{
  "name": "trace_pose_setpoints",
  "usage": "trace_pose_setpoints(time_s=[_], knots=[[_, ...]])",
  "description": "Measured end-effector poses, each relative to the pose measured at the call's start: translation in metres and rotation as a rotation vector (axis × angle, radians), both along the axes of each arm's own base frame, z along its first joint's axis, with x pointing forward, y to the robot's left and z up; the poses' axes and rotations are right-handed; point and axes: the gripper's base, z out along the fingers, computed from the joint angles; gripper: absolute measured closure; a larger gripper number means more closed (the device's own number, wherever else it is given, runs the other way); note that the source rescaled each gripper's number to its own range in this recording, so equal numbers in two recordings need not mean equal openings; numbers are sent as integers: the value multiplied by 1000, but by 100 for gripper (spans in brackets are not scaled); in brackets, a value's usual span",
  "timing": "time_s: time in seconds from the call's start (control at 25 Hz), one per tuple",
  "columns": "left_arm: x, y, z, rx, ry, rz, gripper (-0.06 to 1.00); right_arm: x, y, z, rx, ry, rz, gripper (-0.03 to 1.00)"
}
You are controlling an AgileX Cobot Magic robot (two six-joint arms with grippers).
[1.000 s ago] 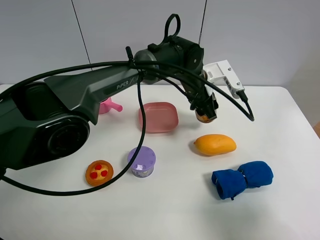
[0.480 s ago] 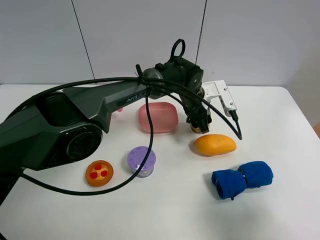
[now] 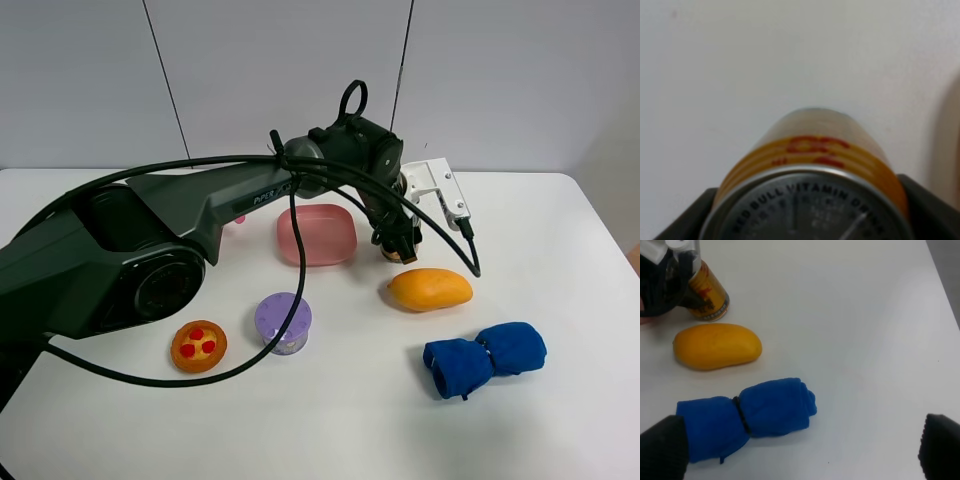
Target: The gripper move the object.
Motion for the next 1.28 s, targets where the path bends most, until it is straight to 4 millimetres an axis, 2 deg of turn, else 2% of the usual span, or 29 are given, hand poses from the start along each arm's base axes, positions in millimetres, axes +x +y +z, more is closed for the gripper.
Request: trace_pose_setpoints(time_s=[0.16,0.24,0.28,0.4,0.48,0.56,0.68,0.76,0.8,0.92,1.0,1.08,1.16,1.28], knots=[[0,0,0,-4,-5,-1,91,0,0,0,0,0,0,-3],[1,-1,0,-9,-9,-1,84,0,0,0,0,0,0,-3],[1,-1,0,-13,-11,1,76,0,0,0,0,0,0,-3],[2,-2,1,-38,-12,23,39,0,0,0,0,0,0,-3],[2,-2,1,-46,-4,40,22,0,0,0,0,0,0,-3],[2,-2,2,-44,-1,44,13,0,0,0,0,0,0,-3],[1,2,16,-28,-14,42,10,0,0,0,0,0,0,-3],[-2,4,38,-28,-38,43,9,0,0,0,0,0,0,-3],[-3,6,55,-48,-58,51,9,0,0,0,0,0,0,-3],[-11,19,117,-134,-83,124,9,0,0,0,0,0,0,-3],[-17,38,166,-198,-105,180,9,0,0,0,0,0,0,-3],[-17,69,210,-238,-132,239,9,0,0,0,0,0,0,-3],[-17,109,253,-262,-184,304,9,0,0,0,0,0,0,-3],[-13,185,301,-256,-243,439,9,0,0,0,0,0,0,-3]])
